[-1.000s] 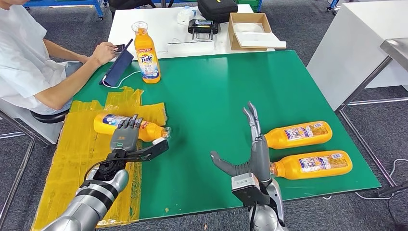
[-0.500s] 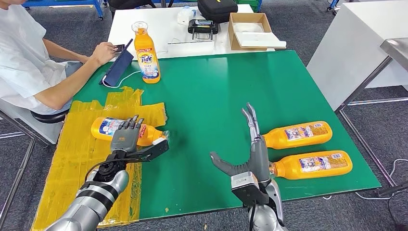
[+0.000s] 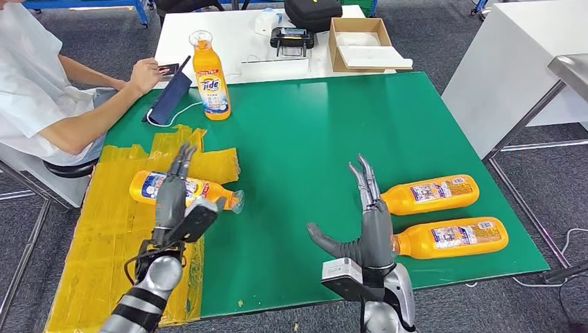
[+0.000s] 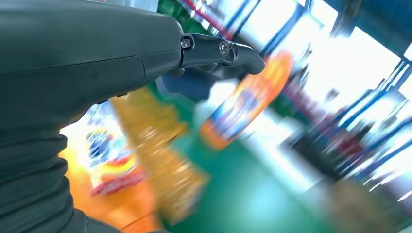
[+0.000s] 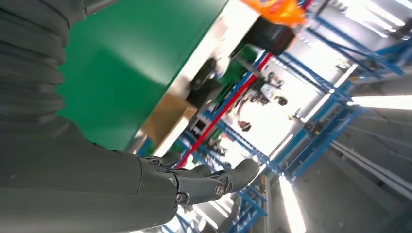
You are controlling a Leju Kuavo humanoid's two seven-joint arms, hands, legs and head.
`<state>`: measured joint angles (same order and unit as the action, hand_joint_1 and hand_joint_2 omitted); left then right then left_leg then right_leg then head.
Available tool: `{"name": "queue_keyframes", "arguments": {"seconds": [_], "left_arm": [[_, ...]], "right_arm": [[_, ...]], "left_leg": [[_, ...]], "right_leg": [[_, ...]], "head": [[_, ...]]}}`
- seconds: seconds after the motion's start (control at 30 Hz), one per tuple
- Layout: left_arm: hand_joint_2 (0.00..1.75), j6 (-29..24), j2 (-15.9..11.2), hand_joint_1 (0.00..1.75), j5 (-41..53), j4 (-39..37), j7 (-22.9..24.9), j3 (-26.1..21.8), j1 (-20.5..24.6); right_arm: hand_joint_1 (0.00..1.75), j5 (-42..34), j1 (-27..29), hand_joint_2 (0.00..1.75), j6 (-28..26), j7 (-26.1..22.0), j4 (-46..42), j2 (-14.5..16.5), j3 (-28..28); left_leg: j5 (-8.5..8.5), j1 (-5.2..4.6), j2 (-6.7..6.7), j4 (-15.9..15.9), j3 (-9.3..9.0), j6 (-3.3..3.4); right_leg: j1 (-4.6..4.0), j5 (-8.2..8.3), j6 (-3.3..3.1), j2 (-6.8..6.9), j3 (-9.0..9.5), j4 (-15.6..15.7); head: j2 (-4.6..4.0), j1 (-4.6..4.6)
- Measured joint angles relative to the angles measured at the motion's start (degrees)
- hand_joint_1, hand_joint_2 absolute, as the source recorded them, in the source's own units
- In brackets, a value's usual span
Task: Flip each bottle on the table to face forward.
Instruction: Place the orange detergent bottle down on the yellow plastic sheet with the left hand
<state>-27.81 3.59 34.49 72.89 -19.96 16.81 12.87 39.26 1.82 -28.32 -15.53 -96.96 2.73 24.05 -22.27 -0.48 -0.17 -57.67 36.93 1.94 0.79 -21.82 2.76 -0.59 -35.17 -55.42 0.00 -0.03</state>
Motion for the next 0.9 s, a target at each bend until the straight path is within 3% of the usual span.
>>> {"name": "queue_keyframes", "arguments": {"seconds": [0.17, 0.27, 0.47, 0.73, 0.9], "left_arm": [[1.75, -0.41, -0.02, 0.00, -7.37, 16.93, -2.70, -2.03, -8.75], [1.75, 1.52, -0.01, 0.00, -9.62, 22.53, -3.93, -3.34, -11.96], [1.75, 10.53, -0.08, 0.00, -16.43, 28.38, -5.03, -4.31, -15.54], [1.75, 24.26, -1.05, 0.00, -26.24, 30.12, -3.38, -4.34, -16.74], [1.75, 27.87, -1.55, 0.00, -28.92, 29.74, -3.00, -4.33, -16.63]], "right_arm": [[0.00, 14.84, 1.70, 1.75, 2.40, 7.57, -1.42, -4.68, -3.27], [0.00, 17.78, 2.64, 1.75, 4.88, 9.61, -1.85, -7.51, -5.55], [0.00, 15.96, 4.69, 1.75, 13.43, 10.13, -2.49, -14.66, -11.53], [0.00, 12.79, 7.40, 1.75, 23.25, 8.84, -1.48, -26.28, -20.90], [0.00, 9.94, 6.26, 1.75, 27.57, 7.01, 2.44, -31.99, -25.80]], "left_leg": [[-0.06, 0.00, -0.04, 0.00, 0.02, 0.02], [-0.04, 0.00, -0.05, 0.00, 0.02, 0.03], [0.03, -0.04, -0.07, 0.00, 0.02, 0.11], [0.01, -0.19, -0.06, 0.00, 0.04, 0.17], [0.04, -0.20, -0.06, 0.00, 0.04, 0.19]], "right_leg": [[0.00, -0.08, -0.03, 0.01, -0.02, 0.02], [-0.01, -0.09, -0.06, 0.01, -0.02, 0.03], [0.02, 0.00, 0.02, 0.02, 0.00, 0.03], [0.16, 0.07, 0.14, 0.02, -0.02, 0.04], [0.17, 0.11, 0.18, 0.02, -0.01, 0.04]], "head": [[0.00, 0.01], [0.00, -0.01], [0.00, -0.01], [0.00, -0.02], [0.00, -0.03]]}}
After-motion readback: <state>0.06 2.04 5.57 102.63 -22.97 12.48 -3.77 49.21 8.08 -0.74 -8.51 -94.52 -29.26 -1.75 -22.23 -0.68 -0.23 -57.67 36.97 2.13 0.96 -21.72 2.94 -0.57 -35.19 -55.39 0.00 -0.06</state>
